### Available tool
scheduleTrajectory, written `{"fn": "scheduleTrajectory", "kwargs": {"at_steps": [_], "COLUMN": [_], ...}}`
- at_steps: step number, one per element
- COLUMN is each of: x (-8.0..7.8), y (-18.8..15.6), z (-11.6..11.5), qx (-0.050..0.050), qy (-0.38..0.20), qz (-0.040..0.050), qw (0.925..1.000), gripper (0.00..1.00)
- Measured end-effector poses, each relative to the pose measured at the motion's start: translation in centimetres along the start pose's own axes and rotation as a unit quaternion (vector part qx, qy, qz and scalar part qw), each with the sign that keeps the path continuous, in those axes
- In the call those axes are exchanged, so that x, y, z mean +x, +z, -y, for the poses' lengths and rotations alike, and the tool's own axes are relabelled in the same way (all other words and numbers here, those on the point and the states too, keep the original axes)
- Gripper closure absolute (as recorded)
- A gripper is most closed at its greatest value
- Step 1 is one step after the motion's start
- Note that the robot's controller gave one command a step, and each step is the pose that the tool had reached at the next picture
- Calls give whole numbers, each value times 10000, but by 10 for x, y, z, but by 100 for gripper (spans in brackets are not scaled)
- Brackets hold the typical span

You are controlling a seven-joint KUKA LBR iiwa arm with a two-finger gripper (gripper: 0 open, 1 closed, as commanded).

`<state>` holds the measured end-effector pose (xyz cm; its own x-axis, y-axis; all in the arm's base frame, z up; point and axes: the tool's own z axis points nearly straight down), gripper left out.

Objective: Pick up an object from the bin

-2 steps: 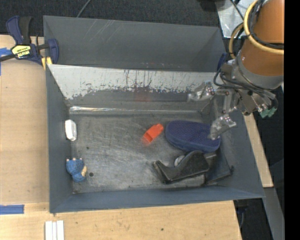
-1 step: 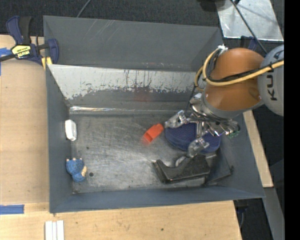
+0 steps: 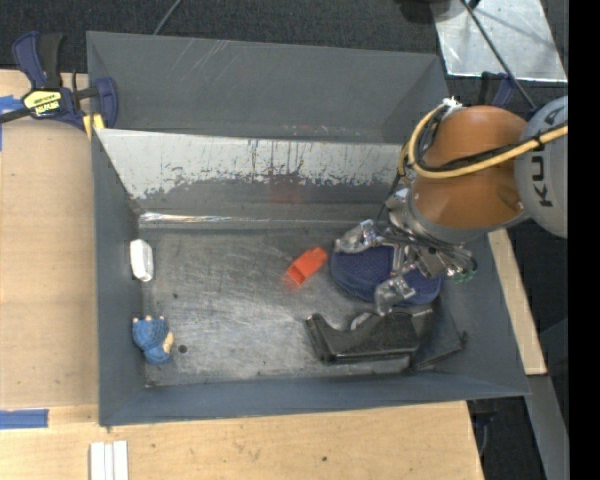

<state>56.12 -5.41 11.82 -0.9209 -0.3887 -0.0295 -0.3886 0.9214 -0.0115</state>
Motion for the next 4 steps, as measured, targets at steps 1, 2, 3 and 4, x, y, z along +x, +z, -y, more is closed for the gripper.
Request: {"fn": "scheduleTrajectory", "kwargs": {"at_steps": [1, 2, 3, 4], "x": [8, 6, 8, -1], "y": [9, 9, 10, 24], "z": [-2, -2, -2, 16], "qx": [-48, -39, -49, -72], "qy": [8, 8, 7, -16], "qz": [-110, -87, -113, -121], "qw": [9999, 10000, 9999, 9999], "gripper": [100, 0, 100, 100]}}
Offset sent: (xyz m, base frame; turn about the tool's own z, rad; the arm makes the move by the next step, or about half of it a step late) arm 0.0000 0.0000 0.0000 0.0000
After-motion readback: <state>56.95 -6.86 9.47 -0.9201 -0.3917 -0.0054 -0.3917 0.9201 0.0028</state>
